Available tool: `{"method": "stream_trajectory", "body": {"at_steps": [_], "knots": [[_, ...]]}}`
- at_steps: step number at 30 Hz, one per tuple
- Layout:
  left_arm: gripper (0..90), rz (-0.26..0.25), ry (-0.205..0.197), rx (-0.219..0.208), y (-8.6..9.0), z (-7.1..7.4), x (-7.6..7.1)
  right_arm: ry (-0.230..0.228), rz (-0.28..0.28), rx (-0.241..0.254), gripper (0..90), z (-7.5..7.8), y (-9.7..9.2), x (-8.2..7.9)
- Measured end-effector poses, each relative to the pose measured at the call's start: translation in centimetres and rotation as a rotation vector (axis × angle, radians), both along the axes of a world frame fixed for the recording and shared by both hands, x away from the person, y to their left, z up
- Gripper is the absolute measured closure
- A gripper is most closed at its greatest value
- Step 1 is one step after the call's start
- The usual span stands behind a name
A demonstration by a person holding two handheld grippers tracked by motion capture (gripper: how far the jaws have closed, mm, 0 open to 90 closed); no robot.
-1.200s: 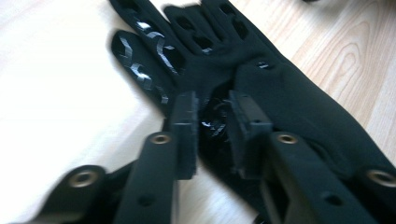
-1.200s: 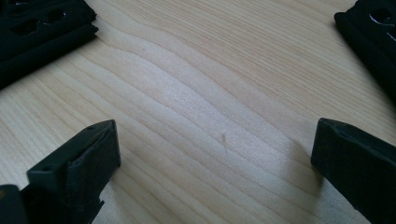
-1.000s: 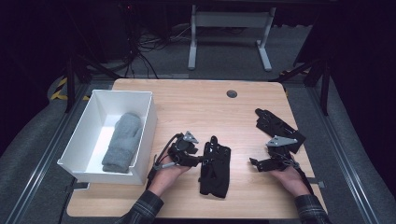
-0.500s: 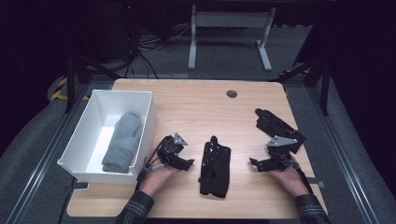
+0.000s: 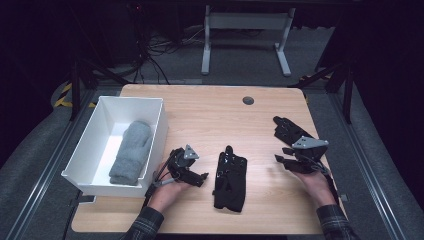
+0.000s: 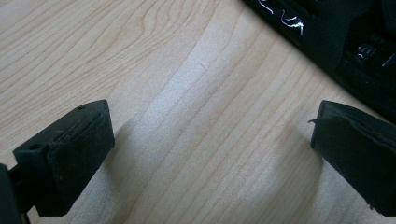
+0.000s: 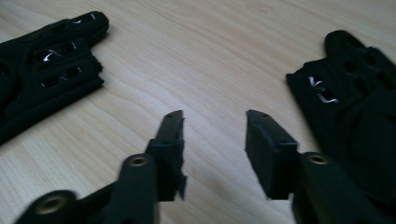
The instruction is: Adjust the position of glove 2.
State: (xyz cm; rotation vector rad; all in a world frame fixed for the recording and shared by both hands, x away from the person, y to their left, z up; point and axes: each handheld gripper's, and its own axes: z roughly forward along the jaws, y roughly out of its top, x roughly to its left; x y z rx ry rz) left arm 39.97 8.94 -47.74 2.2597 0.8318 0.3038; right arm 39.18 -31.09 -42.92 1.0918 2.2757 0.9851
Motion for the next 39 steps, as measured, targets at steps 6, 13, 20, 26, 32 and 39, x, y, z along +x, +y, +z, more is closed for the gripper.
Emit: {"method": "stream_trajectory", "body": {"at_steps": [6, 13, 20, 26, 32, 39], "knots": [[0.0, 0.012, 0.0, 0.001, -0.1, 0.0, -0.1, 0.003, -0.007, -0.008, 83.8, 1.1, -1.0, 1.5], [0.0, 0.013, -0.001, -0.002, -0.1, 0.0, -0.1, 0.011, -0.036, 0.011, 90.0, 1.2, -2.6, 3.2], [0.0, 0.01, -0.001, -0.002, -0.1, 0.0, -0.1, 0.04, -0.106, -0.021, 90.0, 0.6, -4.9, 3.9], [0.0, 0.009, -0.002, 0.001, -0.1, 0.0, -0.1, 0.063, -0.139, -0.061, 90.0, -0.3, -6.0, 4.3], [0.0, 0.009, 0.0, -0.001, -0.1, 0.0, -0.1, 0.073, -0.176, -0.082, 90.0, -0.9, -6.9, 4.6], [0.0, 0.008, 0.001, -0.001, -0.1, 0.0, -0.1, 0.124, -0.177, -0.085, 90.0, -1.6, -7.3, 4.5]]}}
